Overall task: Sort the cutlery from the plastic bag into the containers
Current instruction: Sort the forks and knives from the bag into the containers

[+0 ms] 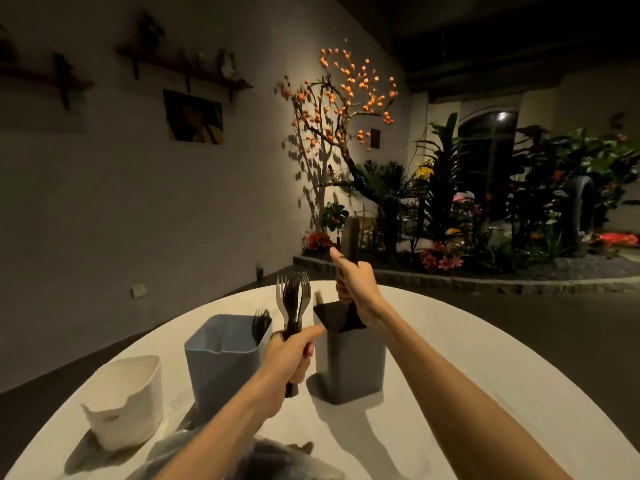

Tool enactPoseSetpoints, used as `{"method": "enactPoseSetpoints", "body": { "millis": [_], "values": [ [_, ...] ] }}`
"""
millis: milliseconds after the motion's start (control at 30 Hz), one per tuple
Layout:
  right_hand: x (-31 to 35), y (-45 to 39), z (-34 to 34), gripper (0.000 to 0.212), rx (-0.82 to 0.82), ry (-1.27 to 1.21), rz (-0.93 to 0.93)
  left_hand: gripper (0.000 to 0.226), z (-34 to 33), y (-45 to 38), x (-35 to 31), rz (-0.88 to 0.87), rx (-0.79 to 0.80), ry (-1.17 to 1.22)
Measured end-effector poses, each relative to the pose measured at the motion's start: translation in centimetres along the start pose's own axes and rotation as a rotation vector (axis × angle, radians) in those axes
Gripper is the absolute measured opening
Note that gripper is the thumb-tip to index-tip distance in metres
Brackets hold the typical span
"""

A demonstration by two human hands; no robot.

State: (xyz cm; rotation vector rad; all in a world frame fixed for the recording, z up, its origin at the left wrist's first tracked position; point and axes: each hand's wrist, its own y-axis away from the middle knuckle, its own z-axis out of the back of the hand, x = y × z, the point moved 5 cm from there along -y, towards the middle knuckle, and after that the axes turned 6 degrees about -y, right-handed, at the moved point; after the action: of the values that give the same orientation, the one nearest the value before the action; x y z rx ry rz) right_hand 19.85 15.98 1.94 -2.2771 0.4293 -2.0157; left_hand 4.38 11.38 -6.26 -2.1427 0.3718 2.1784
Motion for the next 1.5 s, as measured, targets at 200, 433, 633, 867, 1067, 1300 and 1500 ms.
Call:
{"method": "enactPoseSetpoints", "body": {
  "millis": [200,433,633,867,1067,1300,1500],
  "values": [
    [-3.8,-2.5,-0.9,0.048,-0.023,0.221,-0.139,0.042,1.5,-1.0,0.4,0.039,0.029,0.065],
    [-4.4,-2.7,-1.0,0.039,0.047,0.307,-0.100,0.041,1.6,-1.0,1.0,0.019,0.078,0.097],
    [-2.8,-3.2,-0.9,0.041,0.033,0.262,-0.047,0.040,2.2,0.0,1.5,0.050,0.162,0.131],
    [1.8,-1.9,0.4,0.024,-0.027,0.210,0.120,0.027,3.3,1.5,0.4,0.023,0.264,0.281],
    [2.3,6.3,-6.1,0.067,0.433,0.430,0.004,0.026,3.2,3.6,-0.9,-0.022,0.412,0.427],
    [3.3,8.6,-8.1,0.023,0.465,0.103,-0.012,0.040,4.6,6.5,-2.1,-0.146,0.426,0.205],
    [4.3,8.6,-9.6,0.032,0.471,0.138,0.010,0.024,6.4,7.0,-3.1,-0.102,0.433,0.118]
  ]
}}
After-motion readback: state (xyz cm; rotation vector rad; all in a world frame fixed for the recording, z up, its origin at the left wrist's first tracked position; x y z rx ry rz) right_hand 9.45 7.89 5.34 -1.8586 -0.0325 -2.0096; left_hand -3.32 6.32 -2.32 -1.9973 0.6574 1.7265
